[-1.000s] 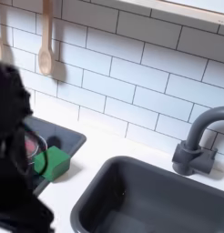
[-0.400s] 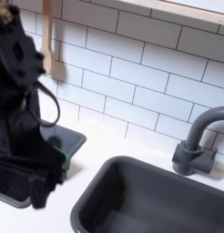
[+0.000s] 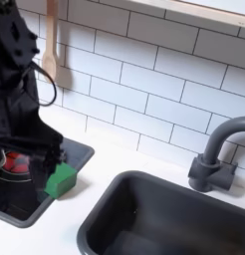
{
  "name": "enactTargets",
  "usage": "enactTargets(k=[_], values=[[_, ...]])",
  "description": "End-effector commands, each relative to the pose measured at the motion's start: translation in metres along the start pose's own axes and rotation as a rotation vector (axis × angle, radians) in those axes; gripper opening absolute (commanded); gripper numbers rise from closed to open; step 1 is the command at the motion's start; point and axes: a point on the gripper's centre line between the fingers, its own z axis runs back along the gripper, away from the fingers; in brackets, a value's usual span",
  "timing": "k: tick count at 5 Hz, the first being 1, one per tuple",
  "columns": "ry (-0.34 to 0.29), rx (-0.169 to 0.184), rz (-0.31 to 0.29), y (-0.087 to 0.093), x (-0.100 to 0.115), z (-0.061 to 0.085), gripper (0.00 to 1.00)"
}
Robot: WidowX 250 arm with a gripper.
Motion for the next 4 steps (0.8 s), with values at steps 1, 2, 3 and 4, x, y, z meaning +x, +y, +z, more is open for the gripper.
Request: enactTargets(k=[1, 2, 3, 4], values=[[0.000, -0.005, -0.072, 0.011, 0.036, -0.024, 1.00], [0.023, -0.006, -0.114, 0.013, 0.046, -0.033, 1.00], [0.054, -0.010, -0.176, 0.015, 0.054, -0.041, 1.00], [0.084, -0.011, -0.246, 0.015, 0.058, -0.048, 1.00]])
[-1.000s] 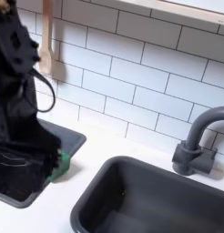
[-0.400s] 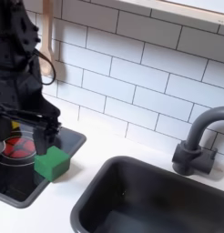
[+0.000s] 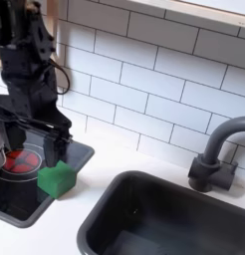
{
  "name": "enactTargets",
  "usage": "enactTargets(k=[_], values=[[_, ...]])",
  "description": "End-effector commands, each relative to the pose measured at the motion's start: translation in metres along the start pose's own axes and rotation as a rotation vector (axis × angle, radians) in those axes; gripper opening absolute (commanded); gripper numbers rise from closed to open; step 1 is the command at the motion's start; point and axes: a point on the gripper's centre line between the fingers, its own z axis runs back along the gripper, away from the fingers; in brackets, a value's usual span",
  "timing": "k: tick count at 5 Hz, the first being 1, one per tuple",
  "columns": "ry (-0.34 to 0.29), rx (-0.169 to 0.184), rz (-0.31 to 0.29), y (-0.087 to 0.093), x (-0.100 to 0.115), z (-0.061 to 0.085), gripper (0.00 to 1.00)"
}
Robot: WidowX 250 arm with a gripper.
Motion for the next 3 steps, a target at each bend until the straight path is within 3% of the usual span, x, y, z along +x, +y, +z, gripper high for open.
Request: enactTargets(k=[1, 2, 3], values=[[0.067, -0.016, -0.115, 0.0040, 0.0056, -0.0099, 1.00], [0.081, -0.030, -0.145, 0.0074, 0.0000, -0.0109, 1.00], [0.079, -0.005, -0.188, 0.0060, -0.0032, -0.0123, 1.00]])
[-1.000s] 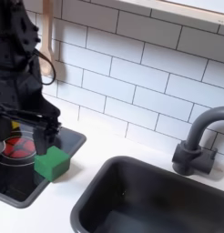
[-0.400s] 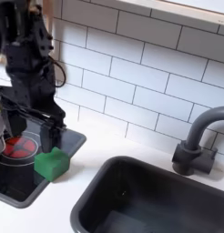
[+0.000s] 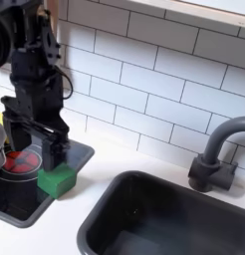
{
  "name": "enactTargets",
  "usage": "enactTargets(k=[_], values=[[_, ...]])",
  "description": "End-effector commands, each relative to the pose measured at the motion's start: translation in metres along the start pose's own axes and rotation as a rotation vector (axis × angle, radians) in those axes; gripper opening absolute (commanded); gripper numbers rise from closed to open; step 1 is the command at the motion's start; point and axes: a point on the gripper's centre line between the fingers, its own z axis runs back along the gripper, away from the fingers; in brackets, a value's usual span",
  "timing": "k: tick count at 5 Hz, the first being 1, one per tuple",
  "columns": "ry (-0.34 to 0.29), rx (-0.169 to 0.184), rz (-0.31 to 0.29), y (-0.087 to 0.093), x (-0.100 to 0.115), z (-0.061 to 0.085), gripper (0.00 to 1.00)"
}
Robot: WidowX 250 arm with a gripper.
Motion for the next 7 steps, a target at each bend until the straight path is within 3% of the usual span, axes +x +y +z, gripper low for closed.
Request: enactTargets(k=[1, 2, 5, 6, 7], values=[[0.007, 0.012, -0.035, 0.004, -0.006, -0.006, 1.00], [0.029, 0.003, -0.071, 0.001, -0.007, -0.012, 1.00], [0.027, 0.000, -0.073, 0.001, -0.007, -0.012, 1.00], [0.035, -0.029, -0.086, -0.004, -0.003, -0.025, 1.00], [0.017, 0.001, -0.085, -0.006, 0.003, -0.018, 1.00]])
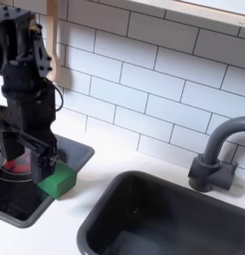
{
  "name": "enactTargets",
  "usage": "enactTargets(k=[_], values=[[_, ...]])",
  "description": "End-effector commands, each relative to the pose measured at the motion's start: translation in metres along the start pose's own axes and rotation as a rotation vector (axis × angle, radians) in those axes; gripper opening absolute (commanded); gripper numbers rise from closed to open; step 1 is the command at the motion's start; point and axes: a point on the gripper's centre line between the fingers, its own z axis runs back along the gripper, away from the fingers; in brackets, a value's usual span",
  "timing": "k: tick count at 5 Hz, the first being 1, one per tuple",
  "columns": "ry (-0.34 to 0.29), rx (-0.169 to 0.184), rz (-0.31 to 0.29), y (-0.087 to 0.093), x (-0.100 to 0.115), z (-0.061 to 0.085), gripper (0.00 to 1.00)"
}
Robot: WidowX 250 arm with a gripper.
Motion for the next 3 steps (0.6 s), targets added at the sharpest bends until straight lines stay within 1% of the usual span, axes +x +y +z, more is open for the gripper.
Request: enactTargets(k=[1, 2, 3], values=[[-0.001, -0.010, -0.015, -0.0088, 0.0132, -0.0089, 1.00], [0.005, -0.015, -0.012, -0.0123, 0.0170, -0.0144, 1.00], [-0.009, -0.009, 0.025, -0.0063, 0.0178, -0.0176, 1.00]])
